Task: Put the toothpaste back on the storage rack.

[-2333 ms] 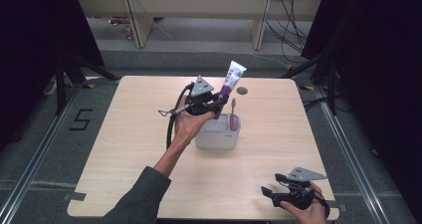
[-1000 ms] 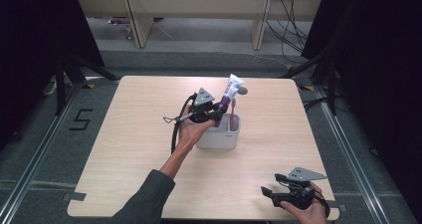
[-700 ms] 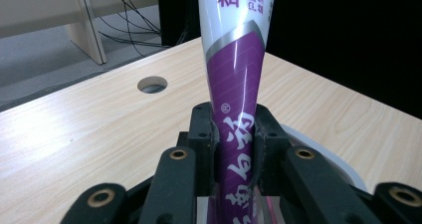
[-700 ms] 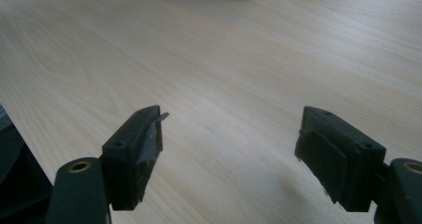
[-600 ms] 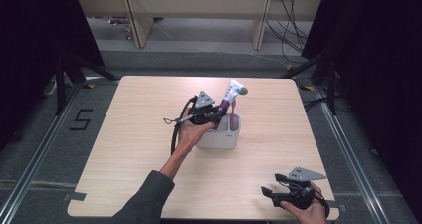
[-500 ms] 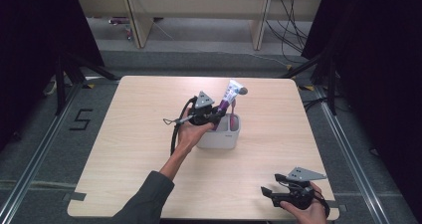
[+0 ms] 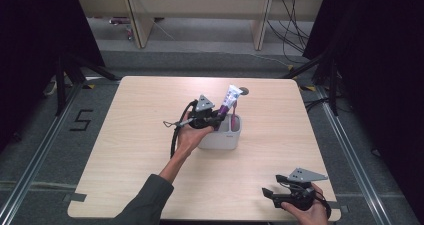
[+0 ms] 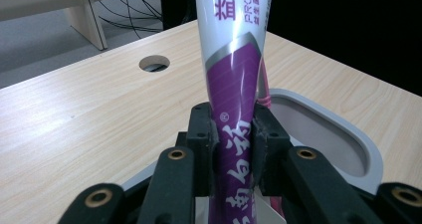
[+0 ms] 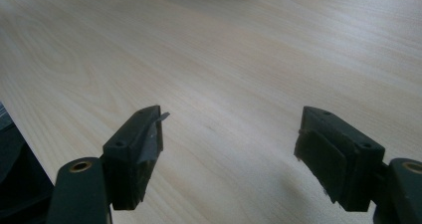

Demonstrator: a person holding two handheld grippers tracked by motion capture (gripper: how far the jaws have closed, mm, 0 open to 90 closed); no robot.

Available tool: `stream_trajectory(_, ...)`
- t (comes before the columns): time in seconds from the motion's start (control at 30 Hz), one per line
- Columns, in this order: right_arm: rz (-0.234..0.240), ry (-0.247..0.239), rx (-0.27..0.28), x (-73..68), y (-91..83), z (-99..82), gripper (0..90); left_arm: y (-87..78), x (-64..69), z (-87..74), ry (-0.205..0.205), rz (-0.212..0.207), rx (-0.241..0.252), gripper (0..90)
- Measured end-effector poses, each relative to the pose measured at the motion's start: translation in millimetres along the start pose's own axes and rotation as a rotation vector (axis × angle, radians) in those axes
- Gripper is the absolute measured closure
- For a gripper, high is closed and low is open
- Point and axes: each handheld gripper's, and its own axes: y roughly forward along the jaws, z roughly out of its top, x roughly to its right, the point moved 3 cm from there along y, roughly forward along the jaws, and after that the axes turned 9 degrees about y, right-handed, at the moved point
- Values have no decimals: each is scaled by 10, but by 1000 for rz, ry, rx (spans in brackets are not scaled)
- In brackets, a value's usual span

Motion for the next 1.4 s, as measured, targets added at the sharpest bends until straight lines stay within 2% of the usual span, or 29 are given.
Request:
stream_trajectory(0.07,3,12,-7,-8,-3,-4,265,-14,6,9,6,-3,3,718)
stream_trajectory(0.17,2,12,-7,-8,-2,-5,265,-27,11,-7,28,3,-20,711)
stream_trajectory(0.2,1,11,-8,-8,-2,-5,265,-24,-7,-13,46,0,-12,710)
stream_trajectory(0.23,3,6,-5,-5,1,-4,265,-20,-12,-23,47,0,-4,709)
stream_trajectory(0.27,6,9,-3,-8,3,-5,265,-28,-18,-33,53,-1,-14,703)
stream_trajectory(0.33,6,14,-6,-9,2,-6,265,-60,-7,-13,18,-3,11,635)
stream_trajectory(0.37,5,14,-6,-7,3,-6,265,-100,6,14,-1,14,24,608)
stream_trajectory(0.43,7,13,-5,-5,4,-6,265,-165,18,81,14,21,44,561)
stream_trajectory(0.5,7,12,-4,-3,4,-4,265,-217,24,119,28,25,41,545)
stream_trajectory(0.73,7,12,-6,-8,8,-7,265,-303,-14,142,3,53,25,436)
stream_trajectory(1.0,5,13,-4,-2,4,-6,265,-396,-16,152,-18,49,19,376)
stream_trajectory(1.4,3,15,-5,-7,4,-6,265,-542,-32,142,-38,17,15,324)
